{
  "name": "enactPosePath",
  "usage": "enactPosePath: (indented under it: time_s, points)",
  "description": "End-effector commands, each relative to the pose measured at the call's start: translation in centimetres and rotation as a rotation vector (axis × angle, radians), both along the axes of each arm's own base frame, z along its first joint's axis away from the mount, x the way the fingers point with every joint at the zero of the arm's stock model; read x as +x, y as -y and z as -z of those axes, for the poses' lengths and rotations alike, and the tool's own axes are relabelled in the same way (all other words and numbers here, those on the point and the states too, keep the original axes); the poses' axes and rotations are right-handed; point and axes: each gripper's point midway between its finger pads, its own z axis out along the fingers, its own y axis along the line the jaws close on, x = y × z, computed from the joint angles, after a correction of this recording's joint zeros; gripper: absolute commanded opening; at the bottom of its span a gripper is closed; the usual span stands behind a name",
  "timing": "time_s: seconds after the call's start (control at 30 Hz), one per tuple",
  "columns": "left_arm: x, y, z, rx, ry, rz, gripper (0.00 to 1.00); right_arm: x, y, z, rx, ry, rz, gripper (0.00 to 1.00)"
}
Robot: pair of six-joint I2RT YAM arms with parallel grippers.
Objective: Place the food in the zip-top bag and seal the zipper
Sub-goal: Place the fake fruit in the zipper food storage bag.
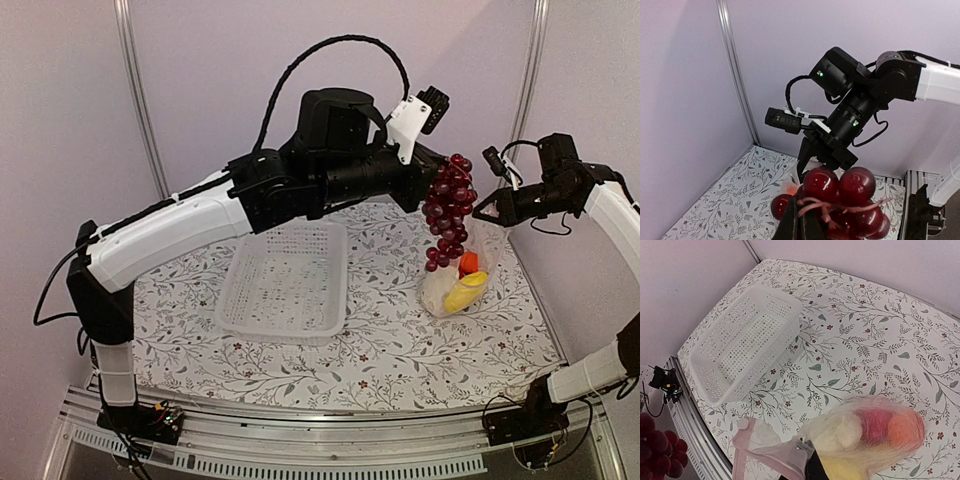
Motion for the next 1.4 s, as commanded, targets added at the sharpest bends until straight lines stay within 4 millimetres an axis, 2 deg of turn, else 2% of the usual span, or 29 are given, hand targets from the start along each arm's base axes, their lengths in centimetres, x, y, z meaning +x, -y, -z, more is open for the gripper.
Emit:
enactPosePath:
  time_s: [0.0, 0.23, 0.43, 0.57, 0.63, 0.8, 0.87, 0.93, 1.17, 1.37]
  points:
    - [-1.1, 1.7, -2.9, -0.104, 0.04, 0.064, 0.0, -1.6, -1.0, -1.7, 0.074, 0.015, -0.057, 0.0]
    - [0.0, 4.0, -1.2, -0.083, 0.124, 0.056, 0.0, -3.2, -2.3, -2.7, 0.156, -0.013, -0.13, 0.0]
    - [1.1, 6.0, 1.8, -0.04, 0.152, 0.041, 0.0, -4.5, -2.8, -3.6, 0.195, -0.02, -0.176, 0.0]
    - [1.7, 6.7, 3.6, -0.005, 0.16, 0.031, 0.0, -4.9, -2.8, -3.3, 0.196, -0.023, -0.179, 0.0]
    - [1.5, 6.7, 3.6, -0.01, 0.154, 0.036, 0.0, -4.8, -2.7, -2.8, 0.188, -0.029, -0.172, 0.0]
    - [0.5, 6.3, 1.2, -0.083, 0.151, 0.059, 0.0, -4.4, -2.6, -1.9, 0.18, -0.042, -0.157, 0.0]
    - [0.5, 6.4, 1.1, -0.1, 0.15, 0.063, 0.0, -4.4, -2.7, -1.8, 0.189, -0.053, -0.162, 0.0]
    - [0.7, 7.0, 2.2, -0.084, 0.144, 0.064, 0.0, -4.5, -2.8, -1.9, 0.196, -0.058, -0.17, 0.0]
    - [2.3, 8.6, 7.9, 0.022, 0.116, 0.016, 0.0, -5.3, -3.0, -2.3, 0.207, -0.049, -0.182, 0.0]
    - [3.3, 8.2, 10.1, 0.089, 0.137, -0.051, 0.0, -5.8, -3.0, -3.1, 0.22, -0.033, -0.188, 0.0]
